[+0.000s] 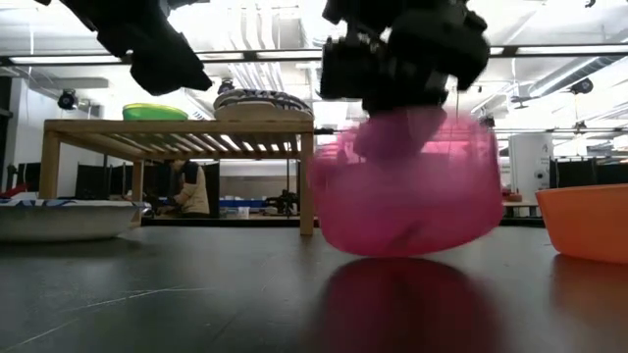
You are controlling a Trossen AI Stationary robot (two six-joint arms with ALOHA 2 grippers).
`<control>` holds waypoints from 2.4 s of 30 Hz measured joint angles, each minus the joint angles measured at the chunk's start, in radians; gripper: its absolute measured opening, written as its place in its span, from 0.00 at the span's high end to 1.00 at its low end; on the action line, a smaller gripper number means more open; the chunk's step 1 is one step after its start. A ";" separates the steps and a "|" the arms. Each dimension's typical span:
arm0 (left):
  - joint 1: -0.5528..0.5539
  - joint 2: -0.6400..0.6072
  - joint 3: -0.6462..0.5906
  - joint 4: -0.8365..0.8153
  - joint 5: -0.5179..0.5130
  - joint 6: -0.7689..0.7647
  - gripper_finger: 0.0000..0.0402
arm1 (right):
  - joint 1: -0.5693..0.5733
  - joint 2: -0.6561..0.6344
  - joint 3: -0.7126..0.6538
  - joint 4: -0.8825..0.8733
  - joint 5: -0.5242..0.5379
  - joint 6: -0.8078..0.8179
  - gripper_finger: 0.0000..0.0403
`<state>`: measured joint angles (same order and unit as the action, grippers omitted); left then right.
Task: Place and stack bowls onto a shelf
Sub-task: Stack the pink bowl on top of the green bowl on the shelf
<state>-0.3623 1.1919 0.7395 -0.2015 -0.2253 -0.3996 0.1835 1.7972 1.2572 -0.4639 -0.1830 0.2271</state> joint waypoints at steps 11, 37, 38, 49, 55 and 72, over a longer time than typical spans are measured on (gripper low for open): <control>-0.010 0.074 0.000 0.060 0.000 -0.007 0.72 | 0.000 0.050 0.014 0.024 0.009 -0.001 0.84; 0.012 0.253 0.000 0.146 -0.238 -0.062 0.50 | -0.080 0.051 0.014 0.296 0.316 -0.072 0.89; 0.017 0.265 0.000 0.146 -0.237 -0.067 0.49 | -0.080 0.051 0.014 0.298 0.316 -0.072 0.87; 0.079 0.403 0.000 0.242 -0.177 -0.116 0.49 | -0.081 0.049 0.014 0.294 0.344 -0.134 0.73; 0.106 0.490 0.001 0.266 -0.176 -0.165 0.49 | -0.080 0.013 0.014 0.259 0.343 -0.180 0.75; 0.107 0.524 0.003 0.267 -0.168 -0.211 0.97 | -0.073 -0.142 -0.088 0.290 0.395 -0.217 0.83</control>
<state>-0.2550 1.7163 0.7422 0.0651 -0.3928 -0.6101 0.1108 1.6552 1.1696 -0.1742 0.2119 0.0102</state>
